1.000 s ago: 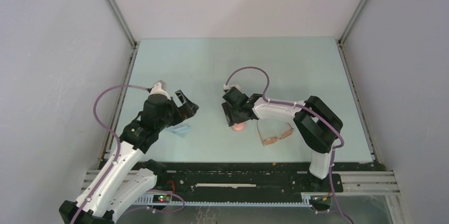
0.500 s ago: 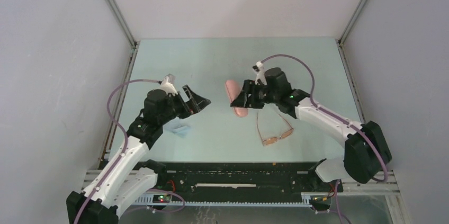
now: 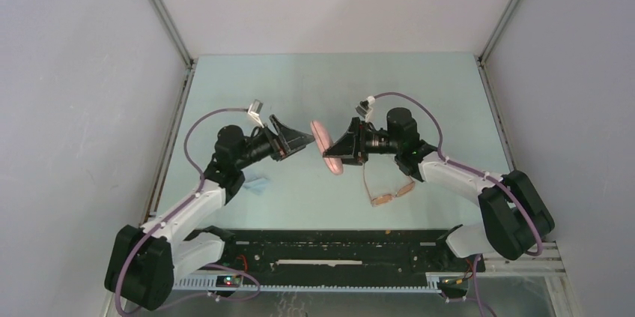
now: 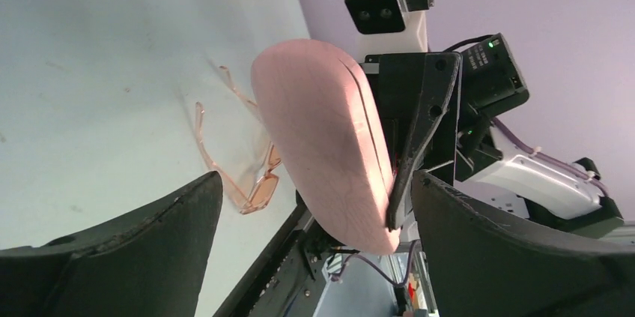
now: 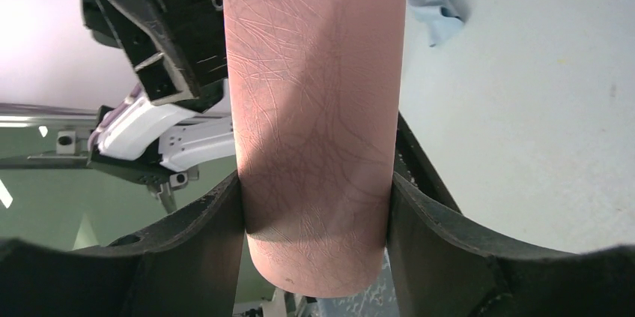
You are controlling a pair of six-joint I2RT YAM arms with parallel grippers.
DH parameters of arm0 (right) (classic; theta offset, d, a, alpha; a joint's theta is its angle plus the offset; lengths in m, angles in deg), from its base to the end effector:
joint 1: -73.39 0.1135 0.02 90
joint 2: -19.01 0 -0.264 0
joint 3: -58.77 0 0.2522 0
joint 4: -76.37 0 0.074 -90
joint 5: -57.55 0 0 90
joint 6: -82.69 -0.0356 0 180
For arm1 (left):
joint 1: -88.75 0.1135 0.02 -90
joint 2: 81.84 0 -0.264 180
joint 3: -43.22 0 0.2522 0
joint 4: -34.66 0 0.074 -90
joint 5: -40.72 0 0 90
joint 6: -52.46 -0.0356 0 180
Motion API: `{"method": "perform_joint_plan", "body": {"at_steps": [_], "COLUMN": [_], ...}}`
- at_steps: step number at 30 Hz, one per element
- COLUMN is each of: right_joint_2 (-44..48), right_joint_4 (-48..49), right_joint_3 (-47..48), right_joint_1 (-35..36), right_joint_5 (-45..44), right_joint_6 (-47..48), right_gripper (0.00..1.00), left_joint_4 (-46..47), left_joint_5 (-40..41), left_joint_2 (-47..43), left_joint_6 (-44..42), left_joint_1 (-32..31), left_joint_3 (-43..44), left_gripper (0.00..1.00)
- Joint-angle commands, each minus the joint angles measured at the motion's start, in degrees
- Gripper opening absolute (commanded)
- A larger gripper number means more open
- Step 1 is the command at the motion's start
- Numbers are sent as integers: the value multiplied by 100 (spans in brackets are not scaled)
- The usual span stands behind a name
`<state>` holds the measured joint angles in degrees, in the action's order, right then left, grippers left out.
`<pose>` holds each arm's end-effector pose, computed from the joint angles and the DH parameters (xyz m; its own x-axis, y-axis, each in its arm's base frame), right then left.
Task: Organize the sunglasses
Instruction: Pick up the sunglasses case from the center of the board.
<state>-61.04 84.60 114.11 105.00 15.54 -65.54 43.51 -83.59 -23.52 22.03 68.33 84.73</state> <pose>0.2393 0.1784 0.2404 -0.9413 0.0888 -0.3257 -0.2988 0.2299 0.9262 0.2040 -0.0974 0.2509 -0.7653 -0.4751 -0.4343 0.2990 0.3351 -0.8935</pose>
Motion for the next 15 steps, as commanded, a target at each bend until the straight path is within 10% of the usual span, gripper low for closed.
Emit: {"method": "perform_joint_plan", "body": {"at_steps": [1,15], "right_joint_2": [18,-333], "right_joint_4": [1083,1756], "right_joint_3": [113,113], "right_joint_1": [35,346], "right_joint_5": [395,319], "right_joint_6": [-605,-1152], "right_gripper": [38,37], "left_joint_4": [1029,1933], "left_joint_5": [-375,-505], "left_joint_2": [203,518], "left_joint_6": [372,833], "left_joint_1": [34,-31], "left_joint_3": [-71,-315], "left_gripper": [100,97]}}
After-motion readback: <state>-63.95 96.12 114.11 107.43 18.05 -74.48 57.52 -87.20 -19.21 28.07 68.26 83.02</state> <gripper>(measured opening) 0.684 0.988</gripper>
